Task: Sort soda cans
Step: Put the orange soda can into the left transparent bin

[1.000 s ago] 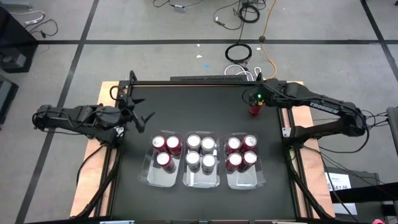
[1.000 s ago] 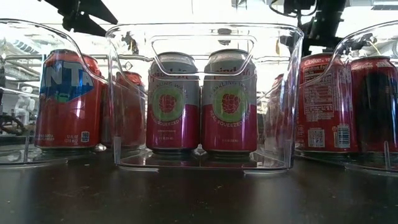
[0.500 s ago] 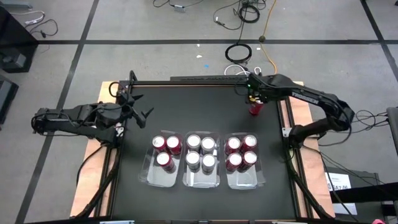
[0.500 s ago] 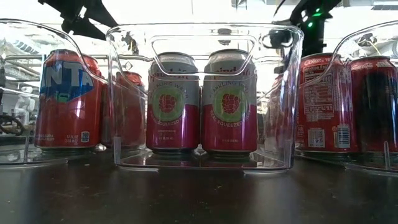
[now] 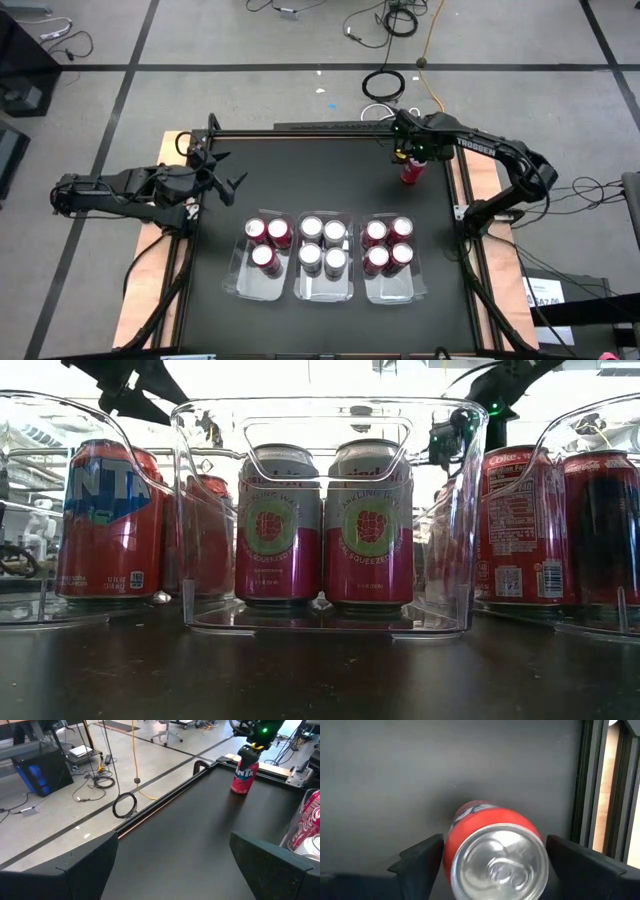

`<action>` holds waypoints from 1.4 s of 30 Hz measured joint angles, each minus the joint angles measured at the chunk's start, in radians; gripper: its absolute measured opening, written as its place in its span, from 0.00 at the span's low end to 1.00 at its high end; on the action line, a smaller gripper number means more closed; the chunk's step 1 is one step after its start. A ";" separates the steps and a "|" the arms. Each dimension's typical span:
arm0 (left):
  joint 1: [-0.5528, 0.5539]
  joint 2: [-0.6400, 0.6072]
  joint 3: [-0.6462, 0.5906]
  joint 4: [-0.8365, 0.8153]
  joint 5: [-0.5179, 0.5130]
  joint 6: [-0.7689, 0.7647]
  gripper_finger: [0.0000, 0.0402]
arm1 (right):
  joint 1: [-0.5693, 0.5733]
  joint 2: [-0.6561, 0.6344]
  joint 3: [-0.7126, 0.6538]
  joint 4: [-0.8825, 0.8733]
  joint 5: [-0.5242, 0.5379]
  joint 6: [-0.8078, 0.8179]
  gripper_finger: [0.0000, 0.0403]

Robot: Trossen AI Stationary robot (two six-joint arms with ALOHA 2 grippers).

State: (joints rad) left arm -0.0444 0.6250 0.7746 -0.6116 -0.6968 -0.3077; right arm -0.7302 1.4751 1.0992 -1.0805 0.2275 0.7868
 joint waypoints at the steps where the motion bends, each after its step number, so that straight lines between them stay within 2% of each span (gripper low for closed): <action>1: 0.000 0.000 0.000 0.000 0.000 0.000 0.98 | -0.005 0.003 0.000 0.002 -0.001 0.000 0.83; 9: -0.001 0.000 0.000 0.000 0.000 0.009 0.98 | -0.029 0.006 0.003 -0.002 -0.026 -0.004 0.68; 17: -0.001 0.000 0.000 0.000 0.000 0.009 0.98 | -0.021 -0.012 0.000 -0.011 -0.045 -0.025 0.67; 24: -0.001 0.000 0.000 0.000 0.000 0.009 0.98 | 0.023 -0.138 -0.003 0.015 -0.050 -0.041 0.68; 29: -0.001 0.000 0.000 0.001 0.000 0.008 0.98 | 0.078 -0.260 -0.003 0.143 -0.059 -0.052 0.67; 34: -0.001 0.000 0.000 0.001 0.000 0.008 0.98 | 0.154 -0.341 -0.002 0.353 -0.131 -0.080 0.67; 38: -0.001 0.000 0.000 0.001 -0.007 0.007 0.98 | 0.221 -0.343 0.002 0.460 -0.134 -0.110 0.67; 42: -0.001 0.000 0.000 0.005 -0.011 0.006 0.98 | 0.285 -0.279 0.061 0.470 -0.129 -0.141 0.67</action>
State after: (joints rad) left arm -0.0452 0.6250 0.7742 -0.6071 -0.7082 -0.3015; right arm -0.4449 1.1958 1.1602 -0.6104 0.0989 0.6456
